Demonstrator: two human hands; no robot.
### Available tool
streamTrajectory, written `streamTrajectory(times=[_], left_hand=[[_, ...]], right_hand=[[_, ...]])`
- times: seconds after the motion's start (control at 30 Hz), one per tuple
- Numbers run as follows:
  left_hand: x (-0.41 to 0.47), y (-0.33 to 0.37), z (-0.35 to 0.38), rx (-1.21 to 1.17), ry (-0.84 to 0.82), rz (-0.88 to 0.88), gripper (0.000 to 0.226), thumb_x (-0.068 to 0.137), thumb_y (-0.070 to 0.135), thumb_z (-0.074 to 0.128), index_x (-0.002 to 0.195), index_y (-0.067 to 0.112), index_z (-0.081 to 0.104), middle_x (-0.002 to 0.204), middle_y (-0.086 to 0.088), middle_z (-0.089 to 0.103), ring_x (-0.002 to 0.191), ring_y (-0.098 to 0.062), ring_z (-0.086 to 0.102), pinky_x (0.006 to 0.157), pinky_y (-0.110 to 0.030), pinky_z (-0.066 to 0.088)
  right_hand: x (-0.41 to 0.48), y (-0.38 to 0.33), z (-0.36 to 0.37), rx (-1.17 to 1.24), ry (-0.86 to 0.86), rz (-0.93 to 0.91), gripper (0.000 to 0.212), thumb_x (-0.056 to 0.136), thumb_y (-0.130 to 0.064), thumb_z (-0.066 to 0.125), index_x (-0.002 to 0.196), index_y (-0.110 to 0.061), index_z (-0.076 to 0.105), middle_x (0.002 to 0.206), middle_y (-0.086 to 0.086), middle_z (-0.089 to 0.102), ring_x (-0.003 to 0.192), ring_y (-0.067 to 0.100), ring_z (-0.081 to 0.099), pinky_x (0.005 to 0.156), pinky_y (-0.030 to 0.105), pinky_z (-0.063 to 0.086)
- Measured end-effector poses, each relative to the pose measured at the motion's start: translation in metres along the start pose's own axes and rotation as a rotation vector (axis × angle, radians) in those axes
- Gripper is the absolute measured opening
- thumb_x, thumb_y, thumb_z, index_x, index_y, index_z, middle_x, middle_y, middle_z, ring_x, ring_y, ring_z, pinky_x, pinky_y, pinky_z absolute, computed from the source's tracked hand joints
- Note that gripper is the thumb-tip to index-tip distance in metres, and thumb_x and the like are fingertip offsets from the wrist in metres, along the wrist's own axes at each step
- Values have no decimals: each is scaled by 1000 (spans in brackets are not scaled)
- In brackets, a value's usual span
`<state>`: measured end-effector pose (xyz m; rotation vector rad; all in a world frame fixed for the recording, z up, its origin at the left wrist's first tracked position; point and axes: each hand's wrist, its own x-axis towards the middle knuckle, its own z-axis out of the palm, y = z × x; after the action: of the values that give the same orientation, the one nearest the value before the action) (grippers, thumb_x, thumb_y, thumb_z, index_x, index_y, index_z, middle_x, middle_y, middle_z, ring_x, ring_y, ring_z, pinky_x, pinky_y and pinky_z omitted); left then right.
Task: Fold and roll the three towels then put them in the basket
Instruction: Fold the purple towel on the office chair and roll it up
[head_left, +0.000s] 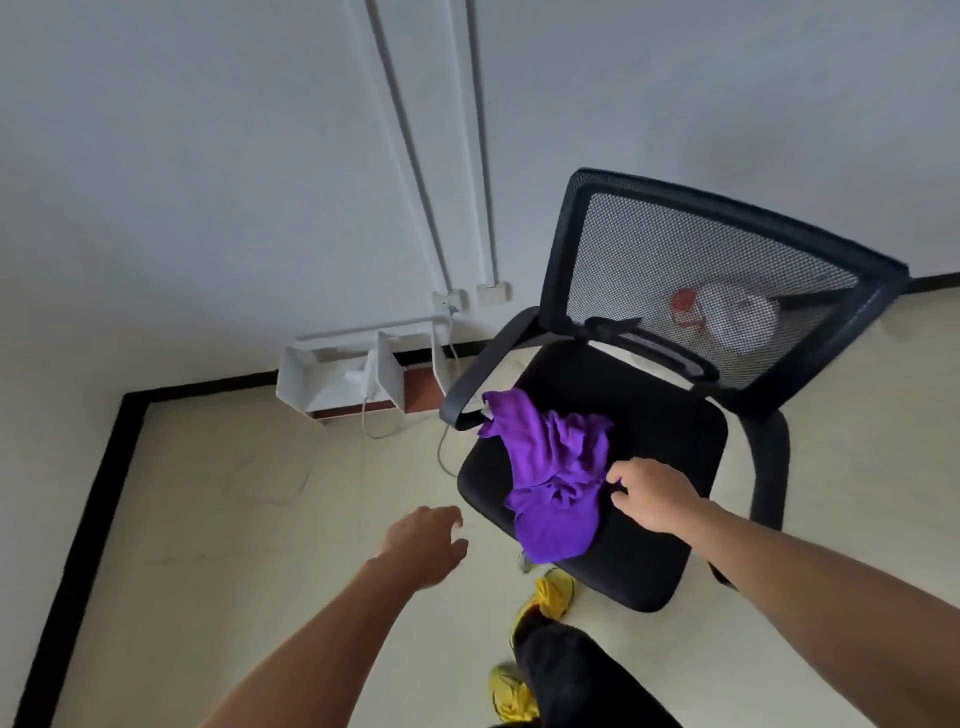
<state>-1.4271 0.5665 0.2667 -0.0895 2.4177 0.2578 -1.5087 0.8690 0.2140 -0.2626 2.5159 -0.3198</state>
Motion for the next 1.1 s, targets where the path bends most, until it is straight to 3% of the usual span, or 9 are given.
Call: streamTrajectory(times=[0.2,0.43,0.57,0.67,0.73,0.83,0.9,0.97,1.1], left_hand=[[80,3,0,-3,-126,55,38,93,41,47,128,26,52,120,-1,63,117,-22,53,93,-32,44],[144,7,11,35,-240,62,37,93,35,47,128,27,52,121,0,62,112,-20,57,91,-31,46],[204,9,32,65,-238,87,34,92,28,48,126,24,51,127,2,58,118,-20,54,93,-29,43],[265,17,54,-123,-237,-16,39,90,30,54,125,14,55,120,-7,63,112,-28,58,92,-34,47],[295,24,61,-396,-232,-132,41,88,32,62,120,8,57,111,-15,65,102,-33,63,89,-41,52],[331,26,83,-828,-230,-283,25,85,27,69,88,7,54,75,-12,59,61,-25,58,57,-33,51],[351,21,98,-920,-127,-330,22,85,19,68,82,10,49,65,-9,58,52,-22,56,49,-28,45],[356,16,105,-960,-91,-361,14,87,10,64,80,8,51,63,-10,59,49,-21,57,47,-26,44],[348,19,104,-981,-190,-321,15,86,10,66,75,7,56,64,-8,61,49,-14,55,43,-21,44]], right_hand=[[45,25,30,83,-96,191,29,90,-32,56,115,-20,62,116,2,65,104,26,62,80,34,49],[74,25,54,199,-66,218,33,88,-30,55,121,-25,58,118,0,63,105,23,62,81,33,48],[109,36,81,402,3,438,38,89,-26,57,126,-19,54,107,4,70,103,27,64,80,34,50],[144,45,112,592,105,645,47,89,-33,59,132,-18,49,111,5,70,107,29,62,85,35,48],[158,46,125,690,185,719,58,87,-42,63,137,-18,44,119,5,66,112,30,60,87,35,45],[178,45,160,820,253,787,62,82,-41,69,133,-17,45,108,7,68,103,31,63,80,33,45],[180,41,185,885,272,827,43,80,-30,70,115,-14,53,87,4,66,89,32,65,71,31,43],[166,36,204,926,285,908,28,80,-27,69,100,-16,53,78,-1,60,82,30,64,68,29,41],[114,20,226,848,196,1065,37,78,-33,71,102,-16,49,89,6,65,81,33,62,68,38,47]])
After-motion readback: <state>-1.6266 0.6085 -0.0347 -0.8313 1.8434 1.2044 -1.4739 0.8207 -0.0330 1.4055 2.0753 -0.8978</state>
